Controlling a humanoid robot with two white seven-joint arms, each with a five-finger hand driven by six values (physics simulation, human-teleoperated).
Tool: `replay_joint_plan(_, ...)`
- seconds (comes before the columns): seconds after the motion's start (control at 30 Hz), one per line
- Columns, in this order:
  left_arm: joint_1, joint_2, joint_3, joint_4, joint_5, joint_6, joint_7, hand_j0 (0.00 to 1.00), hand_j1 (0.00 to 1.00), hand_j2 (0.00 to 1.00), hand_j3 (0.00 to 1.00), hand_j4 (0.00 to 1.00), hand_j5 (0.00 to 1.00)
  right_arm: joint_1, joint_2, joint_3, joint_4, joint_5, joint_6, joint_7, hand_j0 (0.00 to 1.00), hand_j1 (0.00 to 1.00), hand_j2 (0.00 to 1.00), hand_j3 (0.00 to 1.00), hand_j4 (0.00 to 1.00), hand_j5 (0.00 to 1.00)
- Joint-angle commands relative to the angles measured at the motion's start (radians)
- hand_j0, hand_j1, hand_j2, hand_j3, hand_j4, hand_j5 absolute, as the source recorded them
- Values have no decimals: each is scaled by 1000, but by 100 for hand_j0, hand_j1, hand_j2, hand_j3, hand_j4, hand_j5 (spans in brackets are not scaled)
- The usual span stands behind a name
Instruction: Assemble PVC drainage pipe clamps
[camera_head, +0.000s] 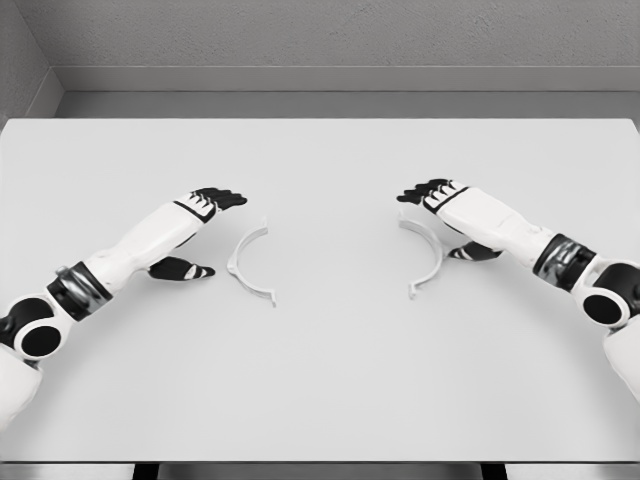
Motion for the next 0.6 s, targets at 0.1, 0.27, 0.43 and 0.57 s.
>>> replay_joint_plan(0.1, 0, -11, 0, 2, 0, 1, 1, 100, 100, 100, 100, 100, 100, 0, 8, 0, -12, -7, 1, 11, 100, 100, 100, 100, 100, 100)
replay_joint_plan(0.27, 0, -24, 0, 2, -14, 1, 1, 100, 100, 100, 100, 100, 100, -8, 12, 14, -12, -7, 1, 13, 100, 100, 100, 100, 100, 100)
replay_joint_plan(0.43, 0, -38, 0, 2, -15, 1, 1, 100, 100, 100, 100, 100, 100, -14, 25, 25, -13, -7, 1, 13, 100, 100, 100, 100, 100, 100)
replay_joint_plan(0.57, 0, -44, 0, 3, -35, 1, 1, 100, 100, 100, 100, 100, 100, -14, 28, 29, -25, -7, 1, 14, 100, 100, 100, 100, 100, 100)
